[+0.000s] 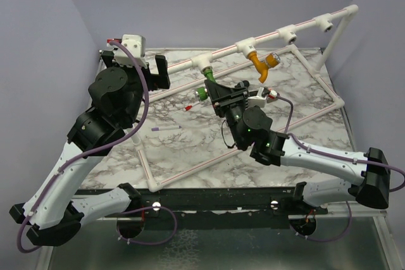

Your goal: Install the water faucets

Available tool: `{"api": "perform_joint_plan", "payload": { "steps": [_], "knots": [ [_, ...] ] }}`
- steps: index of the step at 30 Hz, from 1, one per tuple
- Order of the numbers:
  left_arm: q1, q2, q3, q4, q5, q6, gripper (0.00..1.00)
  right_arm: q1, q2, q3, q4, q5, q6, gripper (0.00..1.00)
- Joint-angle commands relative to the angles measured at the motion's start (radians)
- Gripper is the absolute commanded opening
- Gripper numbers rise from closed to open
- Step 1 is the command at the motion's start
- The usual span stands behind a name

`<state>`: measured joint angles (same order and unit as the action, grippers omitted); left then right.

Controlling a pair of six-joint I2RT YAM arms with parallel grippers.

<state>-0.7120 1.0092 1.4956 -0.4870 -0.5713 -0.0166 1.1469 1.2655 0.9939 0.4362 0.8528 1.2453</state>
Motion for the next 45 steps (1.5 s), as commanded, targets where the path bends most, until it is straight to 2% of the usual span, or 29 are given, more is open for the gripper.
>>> {"api": "perform_joint_plan", "payload": {
  "steps": [1,3,9,11,19,24,33,45],
  "knots": [
    [-0.009,-0.015,-0.011,0.020,-0.029,0.012,0.99,0.006,-0.008,-0.026,0.008,-0.044,0.163,0.01],
    [-0.010,-0.014,-0.011,0.020,-0.030,0.012,0.99,0.006,-0.007,-0.023,0.007,-0.047,0.160,0.04],
    [-0.011,-0.013,-0.008,0.019,-0.034,0.012,0.99,0.006,-0.019,-0.025,0.009,-0.042,0.098,0.45],
    [-0.011,-0.011,-0.009,0.020,-0.037,0.033,0.99,0.006,-0.026,-0.029,0.012,-0.041,0.074,0.54],
    [-0.011,-0.007,-0.009,0.020,-0.041,0.040,0.99,0.005,-0.070,-0.068,0.036,-0.049,-0.008,0.75],
    [-0.012,-0.002,-0.006,0.020,-0.044,0.040,0.99,0.007,-0.129,-0.094,0.043,-0.066,-0.121,0.82],
    [-0.012,0.005,0.001,0.020,-0.042,0.043,0.99,0.005,-0.288,-0.165,-0.013,-0.116,-0.387,0.84],
    [-0.012,0.023,0.008,0.022,-0.020,0.049,0.99,0.007,-0.460,-0.168,-0.141,-0.157,-1.022,0.83]
  ]
}}
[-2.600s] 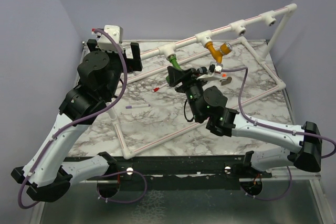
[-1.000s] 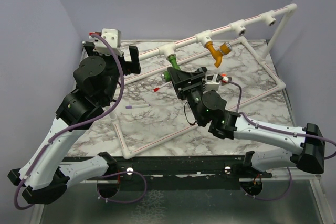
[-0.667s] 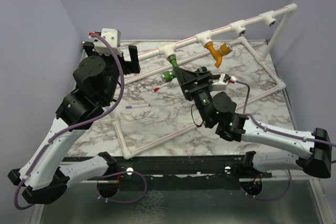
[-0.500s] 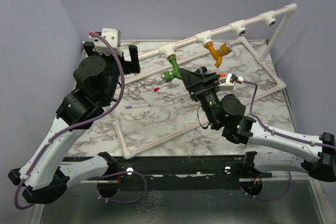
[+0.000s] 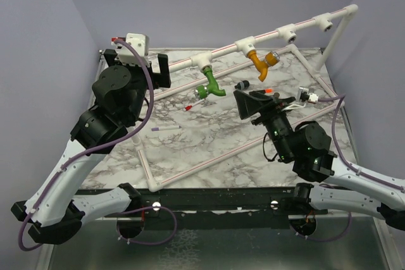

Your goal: Install the water faucets

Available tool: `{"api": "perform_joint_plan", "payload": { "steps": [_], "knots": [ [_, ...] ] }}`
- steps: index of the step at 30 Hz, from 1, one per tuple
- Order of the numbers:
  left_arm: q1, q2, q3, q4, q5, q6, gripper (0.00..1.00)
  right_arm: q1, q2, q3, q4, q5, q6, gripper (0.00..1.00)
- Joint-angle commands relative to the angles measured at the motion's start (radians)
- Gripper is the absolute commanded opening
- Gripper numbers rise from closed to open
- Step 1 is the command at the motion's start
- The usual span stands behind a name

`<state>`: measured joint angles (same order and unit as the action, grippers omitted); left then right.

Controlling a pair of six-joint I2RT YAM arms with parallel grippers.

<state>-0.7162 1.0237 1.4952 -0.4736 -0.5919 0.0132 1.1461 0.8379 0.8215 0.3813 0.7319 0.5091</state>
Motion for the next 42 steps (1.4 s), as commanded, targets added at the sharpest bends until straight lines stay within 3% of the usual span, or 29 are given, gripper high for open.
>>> {"api": "perform_joint_plan", "payload": {
  "steps": [1,7,13,17,22,33,42],
  "knots": [
    [-0.006,0.009,0.011,0.009,0.003,0.020,0.99,0.007,-0.043,0.008,-0.099,-0.044,-0.343,0.83],
    [-0.008,0.013,0.009,0.008,0.008,0.032,0.99,0.007,-0.092,0.044,-0.188,-0.081,-0.723,0.85],
    [-0.008,0.009,-0.002,0.006,0.009,0.037,0.99,0.007,-0.112,0.073,-0.319,-0.284,-1.141,0.90],
    [-0.008,0.007,-0.001,0.005,0.010,0.037,0.99,0.007,-0.083,0.088,-0.378,-0.390,-1.358,0.94],
    [-0.007,0.003,-0.005,0.002,0.005,0.040,0.99,0.007,-0.004,0.104,-0.400,-0.388,-1.590,0.96],
    [-0.008,-0.003,-0.022,0.000,-0.003,0.053,0.99,0.007,0.141,0.112,-0.247,-0.403,-1.952,0.97],
    [-0.008,-0.011,-0.032,0.000,-0.004,0.062,0.99,0.007,0.271,0.147,-0.139,-0.379,-2.107,0.96]
  ]
}}
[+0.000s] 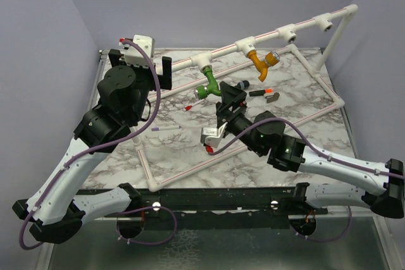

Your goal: Install the water faucets

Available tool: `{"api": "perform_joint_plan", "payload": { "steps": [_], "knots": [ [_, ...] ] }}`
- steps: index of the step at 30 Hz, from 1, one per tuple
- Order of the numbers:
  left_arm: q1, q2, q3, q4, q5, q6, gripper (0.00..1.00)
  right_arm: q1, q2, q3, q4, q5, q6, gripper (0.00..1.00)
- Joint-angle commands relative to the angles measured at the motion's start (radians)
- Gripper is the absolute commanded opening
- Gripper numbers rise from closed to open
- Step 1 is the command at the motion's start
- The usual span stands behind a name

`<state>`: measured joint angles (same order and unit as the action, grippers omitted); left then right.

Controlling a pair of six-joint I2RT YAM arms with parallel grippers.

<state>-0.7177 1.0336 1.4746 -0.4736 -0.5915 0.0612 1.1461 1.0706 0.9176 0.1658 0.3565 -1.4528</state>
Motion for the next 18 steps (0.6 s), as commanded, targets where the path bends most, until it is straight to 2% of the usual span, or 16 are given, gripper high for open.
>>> {"api": "perform_joint_plan", "payload": {
  "steps": [1,10,18],
  "knots": [
    [-0.006,-0.024,-0.012,0.001,-0.003,0.013,0.99,0.006,0.046,0.050,0.097,-0.002,-0.161,0.96],
    [-0.006,-0.038,-0.021,0.002,-0.004,0.018,0.99,0.007,0.108,0.090,0.113,-0.017,-0.197,0.91],
    [-0.005,-0.044,-0.023,0.004,-0.001,0.020,0.99,0.008,0.137,0.096,0.119,-0.017,-0.190,0.79]
  ]
}}
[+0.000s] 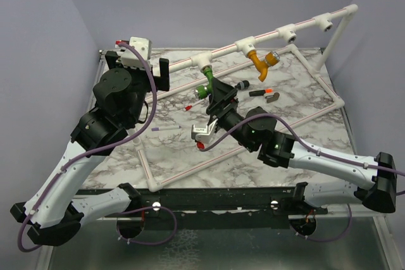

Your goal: Install the water faucets

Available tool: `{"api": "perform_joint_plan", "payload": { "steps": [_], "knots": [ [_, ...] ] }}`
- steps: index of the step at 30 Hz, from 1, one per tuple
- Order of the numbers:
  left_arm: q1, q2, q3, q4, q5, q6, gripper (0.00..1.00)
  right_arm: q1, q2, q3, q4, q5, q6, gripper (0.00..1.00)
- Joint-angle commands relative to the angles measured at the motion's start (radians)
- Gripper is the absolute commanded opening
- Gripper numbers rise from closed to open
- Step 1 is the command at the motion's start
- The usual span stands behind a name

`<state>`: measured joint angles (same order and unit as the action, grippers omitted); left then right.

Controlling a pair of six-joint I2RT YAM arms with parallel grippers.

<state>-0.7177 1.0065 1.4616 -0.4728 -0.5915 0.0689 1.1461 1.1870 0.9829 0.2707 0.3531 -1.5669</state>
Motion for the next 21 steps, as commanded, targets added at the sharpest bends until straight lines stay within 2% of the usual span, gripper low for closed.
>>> {"api": "perform_joint_plan", "payload": {
  "steps": [1,14,21],
  "knots": [
    [-0.005,-0.017,-0.010,0.003,-0.002,0.012,0.99,0.008,0.024,0.030,0.019,-0.013,-0.075,0.76],
    [-0.005,-0.019,-0.010,0.003,-0.009,0.017,0.99,0.009,0.042,-0.005,0.150,0.012,-0.030,0.40],
    [-0.005,-0.019,-0.005,0.002,-0.011,0.016,0.99,0.021,0.060,-0.022,0.290,0.053,0.099,0.09]
  ]
}}
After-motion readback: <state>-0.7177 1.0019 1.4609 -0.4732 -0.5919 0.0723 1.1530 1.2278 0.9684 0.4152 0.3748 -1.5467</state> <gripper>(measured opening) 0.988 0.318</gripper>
